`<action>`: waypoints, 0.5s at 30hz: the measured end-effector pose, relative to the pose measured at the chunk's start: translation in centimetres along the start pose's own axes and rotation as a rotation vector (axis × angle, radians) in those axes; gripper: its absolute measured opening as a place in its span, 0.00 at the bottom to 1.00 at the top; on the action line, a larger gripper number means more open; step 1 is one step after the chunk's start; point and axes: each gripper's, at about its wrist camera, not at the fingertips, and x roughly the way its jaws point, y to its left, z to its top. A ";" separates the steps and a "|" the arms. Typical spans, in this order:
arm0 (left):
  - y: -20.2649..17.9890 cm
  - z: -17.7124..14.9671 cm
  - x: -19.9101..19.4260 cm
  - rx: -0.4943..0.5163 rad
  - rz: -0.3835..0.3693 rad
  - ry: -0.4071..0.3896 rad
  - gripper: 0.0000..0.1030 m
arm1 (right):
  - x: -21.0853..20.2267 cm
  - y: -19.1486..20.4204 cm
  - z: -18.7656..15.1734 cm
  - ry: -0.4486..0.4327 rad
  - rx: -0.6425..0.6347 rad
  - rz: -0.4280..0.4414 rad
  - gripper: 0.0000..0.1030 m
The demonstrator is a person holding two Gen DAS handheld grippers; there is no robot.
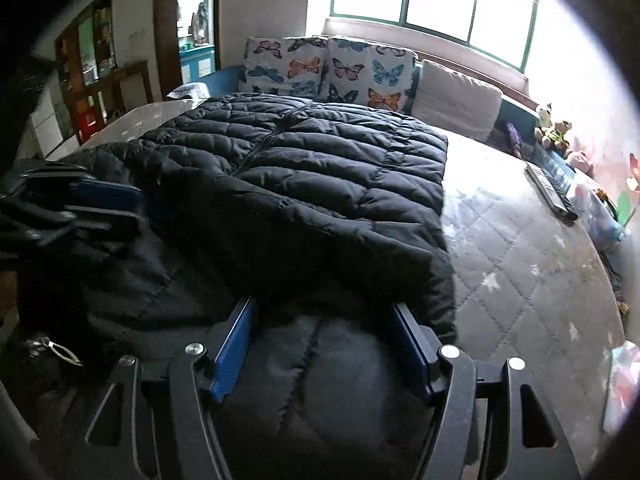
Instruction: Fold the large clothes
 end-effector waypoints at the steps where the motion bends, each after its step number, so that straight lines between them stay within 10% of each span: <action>1: 0.3 -0.2 -1.2 0.017 0.028 -0.015 0.41 | -0.7 0.0 0.2 -0.006 0.008 0.001 0.70; 8: 4.8 -1.6 -6.0 -0.007 0.131 -0.041 0.41 | -5.7 2.4 0.4 -0.127 -0.115 0.031 0.70; 15: 7.4 -4.9 -4.5 -0.070 0.100 0.020 0.42 | -1.3 2.1 -1.4 0.002 -0.114 0.070 0.70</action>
